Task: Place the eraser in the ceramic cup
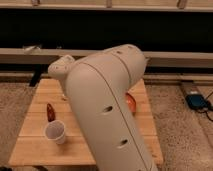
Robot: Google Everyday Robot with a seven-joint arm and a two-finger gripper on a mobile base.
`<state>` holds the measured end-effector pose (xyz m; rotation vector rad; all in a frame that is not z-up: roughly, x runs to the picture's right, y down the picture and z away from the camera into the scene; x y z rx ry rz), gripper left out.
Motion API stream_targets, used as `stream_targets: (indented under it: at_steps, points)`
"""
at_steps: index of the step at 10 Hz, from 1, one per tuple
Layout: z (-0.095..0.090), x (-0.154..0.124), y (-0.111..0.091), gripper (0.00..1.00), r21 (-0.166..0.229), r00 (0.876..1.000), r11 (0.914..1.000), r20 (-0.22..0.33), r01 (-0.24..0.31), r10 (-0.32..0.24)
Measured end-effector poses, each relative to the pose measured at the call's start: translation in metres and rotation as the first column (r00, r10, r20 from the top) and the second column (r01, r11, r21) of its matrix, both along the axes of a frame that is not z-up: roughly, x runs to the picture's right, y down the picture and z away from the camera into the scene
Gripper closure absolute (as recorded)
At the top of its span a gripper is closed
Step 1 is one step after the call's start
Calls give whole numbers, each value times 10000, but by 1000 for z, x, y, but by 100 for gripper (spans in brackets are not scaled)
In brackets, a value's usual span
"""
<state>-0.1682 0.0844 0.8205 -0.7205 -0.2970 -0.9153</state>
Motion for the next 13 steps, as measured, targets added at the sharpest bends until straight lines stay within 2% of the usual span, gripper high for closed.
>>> stream_targets:
  at_steps: [8, 11, 13]
  points:
    - [0, 1, 1, 20, -7, 10000, 10000, -29, 5, -5]
    - [-3, 11, 2, 20, -23, 9962, 10000, -873, -48, 46]
    - [-12, 34, 3, 20, 24, 9889, 9993, -1436, -378, 377]
